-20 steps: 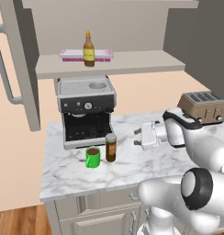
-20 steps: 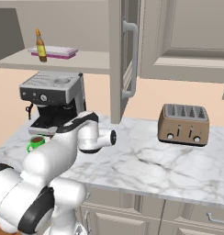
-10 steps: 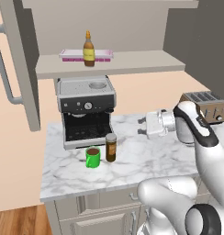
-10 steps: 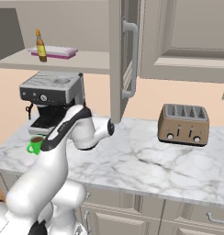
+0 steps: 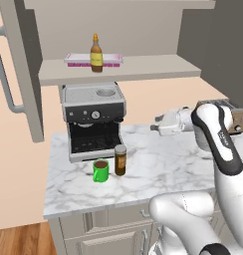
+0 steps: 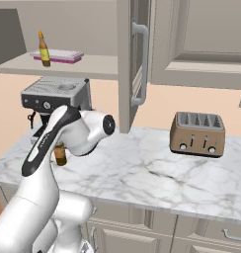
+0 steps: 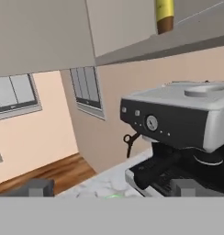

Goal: Pick the cinnamon and honey bottle from the cabinet and place them next to the mug.

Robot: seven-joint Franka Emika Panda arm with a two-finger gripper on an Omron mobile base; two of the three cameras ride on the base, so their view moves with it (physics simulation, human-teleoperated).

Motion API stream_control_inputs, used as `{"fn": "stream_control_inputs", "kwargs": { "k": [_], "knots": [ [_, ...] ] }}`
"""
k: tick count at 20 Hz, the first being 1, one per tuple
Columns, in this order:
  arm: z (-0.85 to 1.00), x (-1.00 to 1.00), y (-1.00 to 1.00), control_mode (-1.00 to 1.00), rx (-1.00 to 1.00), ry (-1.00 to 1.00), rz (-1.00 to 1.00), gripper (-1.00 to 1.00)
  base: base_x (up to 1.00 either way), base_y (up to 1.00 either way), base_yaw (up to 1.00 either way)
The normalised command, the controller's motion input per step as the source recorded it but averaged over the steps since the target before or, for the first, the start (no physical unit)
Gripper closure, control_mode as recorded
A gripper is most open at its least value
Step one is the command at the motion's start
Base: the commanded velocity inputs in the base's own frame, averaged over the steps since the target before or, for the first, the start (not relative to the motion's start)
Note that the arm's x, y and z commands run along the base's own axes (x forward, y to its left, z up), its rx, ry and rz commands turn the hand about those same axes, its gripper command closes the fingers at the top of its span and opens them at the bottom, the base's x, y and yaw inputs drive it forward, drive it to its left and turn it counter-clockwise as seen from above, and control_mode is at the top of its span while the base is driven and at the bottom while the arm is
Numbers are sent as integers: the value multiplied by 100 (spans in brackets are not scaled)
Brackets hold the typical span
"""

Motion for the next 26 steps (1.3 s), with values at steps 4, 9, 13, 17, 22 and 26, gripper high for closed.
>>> {"fn": "stream_control_inputs", "kwargs": {
  "k": [4,9,13,17,22,26],
  "knots": [
    [72,-32,0,-100,1,15,-29,-100,0,0,0],
    [76,-48,0,-100,0,19,-23,-100,0,0,0],
    [84,-46,1,-100,0,17,-17,-100,0,0,0],
    [92,-35,8,-100,0,14,-15,-100,0,0,0],
    [77,-6,35,-100,-2,8,-9,-100,0,0,0],
    [41,14,59,-100,-12,0,0,-100,0,0,0]
  ]
}}
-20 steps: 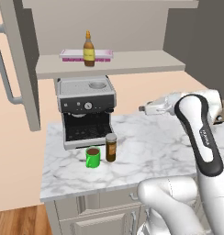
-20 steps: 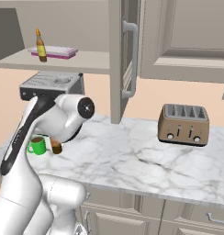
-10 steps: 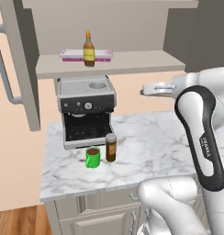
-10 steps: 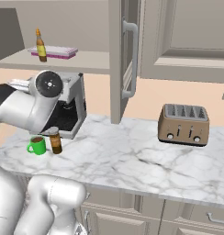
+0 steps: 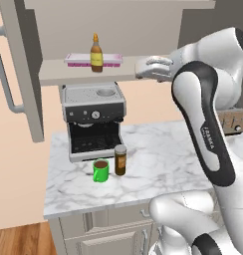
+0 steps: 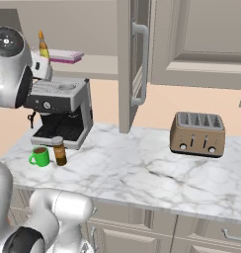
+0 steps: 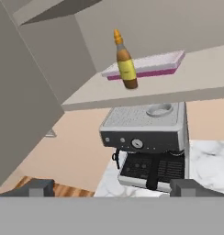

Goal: Pick the cinnamon and honey bottle from the cabinet and place them next to the mug.

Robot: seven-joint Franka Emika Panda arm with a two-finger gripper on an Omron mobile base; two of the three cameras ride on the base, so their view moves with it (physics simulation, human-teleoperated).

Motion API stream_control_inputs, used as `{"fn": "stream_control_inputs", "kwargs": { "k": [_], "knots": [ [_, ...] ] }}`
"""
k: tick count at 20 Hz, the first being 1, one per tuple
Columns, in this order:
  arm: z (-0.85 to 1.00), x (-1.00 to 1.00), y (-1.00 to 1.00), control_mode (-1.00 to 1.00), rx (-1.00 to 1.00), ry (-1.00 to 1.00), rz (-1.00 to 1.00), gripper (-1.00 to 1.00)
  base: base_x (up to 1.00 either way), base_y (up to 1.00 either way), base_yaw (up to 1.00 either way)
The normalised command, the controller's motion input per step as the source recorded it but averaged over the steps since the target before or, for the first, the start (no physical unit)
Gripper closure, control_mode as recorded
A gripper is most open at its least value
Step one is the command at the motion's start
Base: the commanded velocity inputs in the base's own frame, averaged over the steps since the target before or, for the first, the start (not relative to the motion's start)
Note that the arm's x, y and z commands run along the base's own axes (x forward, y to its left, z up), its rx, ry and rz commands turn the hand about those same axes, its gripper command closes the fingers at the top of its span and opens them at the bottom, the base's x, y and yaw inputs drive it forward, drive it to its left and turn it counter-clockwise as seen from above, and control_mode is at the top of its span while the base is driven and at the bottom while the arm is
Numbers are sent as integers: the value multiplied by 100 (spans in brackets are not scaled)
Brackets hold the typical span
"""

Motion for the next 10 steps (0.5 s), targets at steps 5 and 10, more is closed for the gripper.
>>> {"fn": "stream_control_inputs", "kwargs": {
  "k": [5,10],
  "knots": [
    [14,27,40,-100,-21,-1,0,-100,0,0,0],
    [0,49,2,-100,-23,-9,0,-100,0,0,0]
  ]
}}
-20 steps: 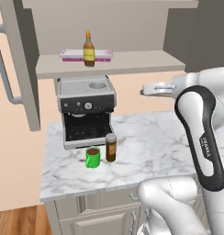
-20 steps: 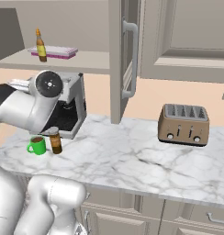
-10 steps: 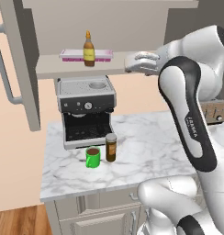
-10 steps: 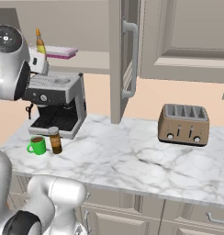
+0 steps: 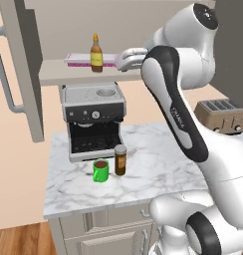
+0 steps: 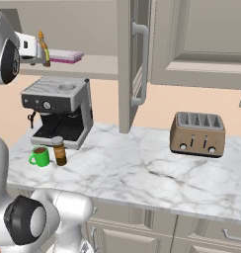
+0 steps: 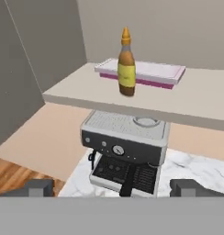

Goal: Pick the cinnamon and honey bottle from the cabinet and place them next to the mug.

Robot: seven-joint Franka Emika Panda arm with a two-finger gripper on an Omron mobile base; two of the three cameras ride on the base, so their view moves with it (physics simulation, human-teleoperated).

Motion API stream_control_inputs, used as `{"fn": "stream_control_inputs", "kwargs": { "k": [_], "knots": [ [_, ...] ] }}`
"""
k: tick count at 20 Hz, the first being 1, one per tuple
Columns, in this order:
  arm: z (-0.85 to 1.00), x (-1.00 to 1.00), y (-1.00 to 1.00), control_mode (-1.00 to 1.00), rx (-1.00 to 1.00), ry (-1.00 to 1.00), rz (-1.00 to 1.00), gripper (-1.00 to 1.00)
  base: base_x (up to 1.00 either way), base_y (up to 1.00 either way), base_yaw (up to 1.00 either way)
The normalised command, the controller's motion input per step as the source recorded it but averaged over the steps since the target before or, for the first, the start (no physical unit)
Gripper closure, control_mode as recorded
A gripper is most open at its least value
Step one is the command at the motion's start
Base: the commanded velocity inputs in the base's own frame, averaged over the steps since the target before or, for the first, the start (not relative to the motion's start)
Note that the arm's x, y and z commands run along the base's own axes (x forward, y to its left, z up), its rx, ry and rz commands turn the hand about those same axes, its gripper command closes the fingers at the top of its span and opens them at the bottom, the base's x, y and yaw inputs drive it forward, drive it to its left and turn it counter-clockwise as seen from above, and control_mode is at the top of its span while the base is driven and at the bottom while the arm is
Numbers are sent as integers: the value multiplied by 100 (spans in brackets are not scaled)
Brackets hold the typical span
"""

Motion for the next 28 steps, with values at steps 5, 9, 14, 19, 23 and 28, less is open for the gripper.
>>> {"fn": "stream_control_inputs", "kwargs": {
  "k": [5,9,14,19,23,28],
  "knots": [
    [-3,37,0,-100,-18,-19,-4,-100,0,0,0],
    [-3,36,0,-100,-4,-18,-2,-100,0,0,0],
    [-3,53,0,-100,0,-8,-1,-100,0,0,0],
    [0,70,0,-100,5,7,-3,-100,0,0,0],
    [3,49,0,-100,8,21,0,-100,0,0,0],
    [0,12,0,-100,9,17,1,-100,0,0,0]
  ]
}}
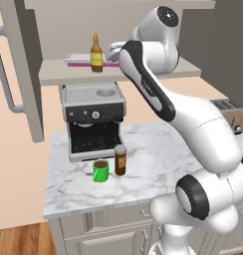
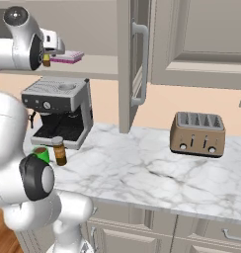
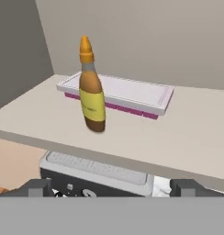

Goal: Pick the cinnamon and honey bottle from the cabinet and place them next to the mug.

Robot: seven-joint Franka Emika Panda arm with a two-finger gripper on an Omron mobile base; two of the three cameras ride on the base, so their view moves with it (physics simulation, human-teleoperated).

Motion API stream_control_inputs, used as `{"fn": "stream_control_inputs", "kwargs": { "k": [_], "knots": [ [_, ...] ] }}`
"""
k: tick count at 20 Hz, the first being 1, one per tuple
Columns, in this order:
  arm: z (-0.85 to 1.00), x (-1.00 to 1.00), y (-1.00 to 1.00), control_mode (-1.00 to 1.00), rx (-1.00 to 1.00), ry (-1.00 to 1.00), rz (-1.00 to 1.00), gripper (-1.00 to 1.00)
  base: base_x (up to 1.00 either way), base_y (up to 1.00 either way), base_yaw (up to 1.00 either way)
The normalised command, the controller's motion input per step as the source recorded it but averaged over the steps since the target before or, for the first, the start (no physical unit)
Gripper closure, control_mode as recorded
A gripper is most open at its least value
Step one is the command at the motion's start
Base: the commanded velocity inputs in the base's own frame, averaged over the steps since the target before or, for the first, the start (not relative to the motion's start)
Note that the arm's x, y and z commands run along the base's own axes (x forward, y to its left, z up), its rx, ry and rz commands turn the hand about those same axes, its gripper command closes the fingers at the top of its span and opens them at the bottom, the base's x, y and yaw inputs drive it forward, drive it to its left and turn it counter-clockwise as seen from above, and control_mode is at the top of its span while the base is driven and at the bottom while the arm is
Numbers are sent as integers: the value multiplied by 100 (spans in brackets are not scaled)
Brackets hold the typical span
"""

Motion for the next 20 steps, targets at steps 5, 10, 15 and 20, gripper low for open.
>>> {"fn": "stream_control_inputs", "kwargs": {
  "k": [5,10,15,20],
  "knots": [
    [-3,0,7,-100,3,0,3,-100,0,0,0],
    [-26,8,11,-100,0,-14,3,-100,0,0,0],
    [-6,28,3,-100,3,-1,1,-100,0,0,0],
    [0,19,0,-100,7,0,1,-100,0,0,0]
  ]
}}
